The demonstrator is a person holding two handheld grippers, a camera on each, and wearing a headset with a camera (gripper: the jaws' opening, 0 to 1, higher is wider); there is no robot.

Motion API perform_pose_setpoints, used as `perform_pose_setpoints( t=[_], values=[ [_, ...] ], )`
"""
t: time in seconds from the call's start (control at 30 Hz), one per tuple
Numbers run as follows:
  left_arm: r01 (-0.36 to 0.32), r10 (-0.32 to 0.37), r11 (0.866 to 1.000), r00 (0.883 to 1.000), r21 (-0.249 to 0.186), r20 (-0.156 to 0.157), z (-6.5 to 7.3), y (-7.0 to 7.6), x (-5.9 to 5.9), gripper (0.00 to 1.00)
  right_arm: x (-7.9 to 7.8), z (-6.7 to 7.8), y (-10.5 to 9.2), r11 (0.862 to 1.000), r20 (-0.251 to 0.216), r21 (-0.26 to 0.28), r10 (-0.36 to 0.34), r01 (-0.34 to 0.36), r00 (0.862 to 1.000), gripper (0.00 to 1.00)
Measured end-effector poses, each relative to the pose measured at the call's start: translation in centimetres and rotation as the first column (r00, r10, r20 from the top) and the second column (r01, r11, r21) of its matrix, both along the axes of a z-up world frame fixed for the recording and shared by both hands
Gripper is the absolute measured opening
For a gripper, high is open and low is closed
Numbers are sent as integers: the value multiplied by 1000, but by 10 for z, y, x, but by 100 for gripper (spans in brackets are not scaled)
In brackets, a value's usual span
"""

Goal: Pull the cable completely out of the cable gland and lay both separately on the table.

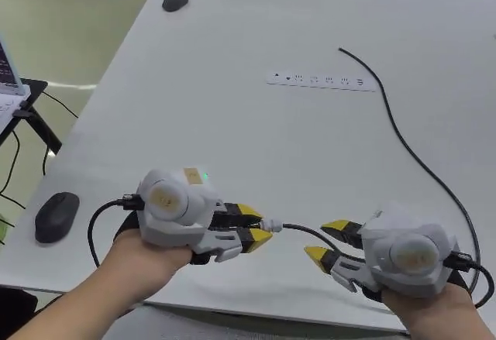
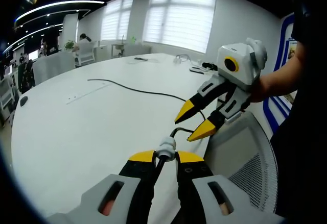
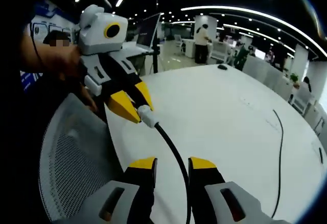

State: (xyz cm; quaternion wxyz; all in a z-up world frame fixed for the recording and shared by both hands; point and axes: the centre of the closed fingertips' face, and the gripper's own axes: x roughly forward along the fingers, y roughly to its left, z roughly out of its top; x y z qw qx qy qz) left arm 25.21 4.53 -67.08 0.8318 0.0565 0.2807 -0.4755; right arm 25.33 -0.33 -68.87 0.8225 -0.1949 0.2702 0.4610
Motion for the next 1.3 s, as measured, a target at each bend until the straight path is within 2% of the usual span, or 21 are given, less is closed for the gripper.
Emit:
perform_pose_setpoints(
  t=[0.27, 0.67, 0.77, 0.83, 1.07, 1.17, 1.3],
  values=[
    [9, -9, 1000, 1000, 2, -2, 0, -1, 1, 15, 5, 6, 20, 996, 66, -51, 79, -76, 995, 14],
    [17, -17, 1000, 1000, -2, -1, 0, -5, 3, 15, 9, 5, 28, 990, 91, -77, 123, -116, 988, 5],
    [26, -26, 1000, 999, 5, 19, 0, -5, 4, 15, 10, 6, 27, 991, 83, -67, 118, -112, 990, 3],
    [22, -22, 1000, 1000, 1, 11, 0, -6, 5, 15, 11, 5, 27, 991, 84, -67, 120, -114, 989, 3],
    [20, -20, 1000, 1000, -15, 21, 4, -8, 10, 15, 17, 8, 23, 995, 88, -48, 92, -88, 992, 1],
    [12, -11, 1000, 1000, -25, 29, 7, -8, 13, 15, 23, 9, 18, 998, 91, -34, 57, -54, 994, 1],
    [-3, 4, 1000, 999, -26, 33, 10, -2, 16, 15, 32, 5, 5, 1000, 59, -19, -8, 9, 998, 1]
  ],
)
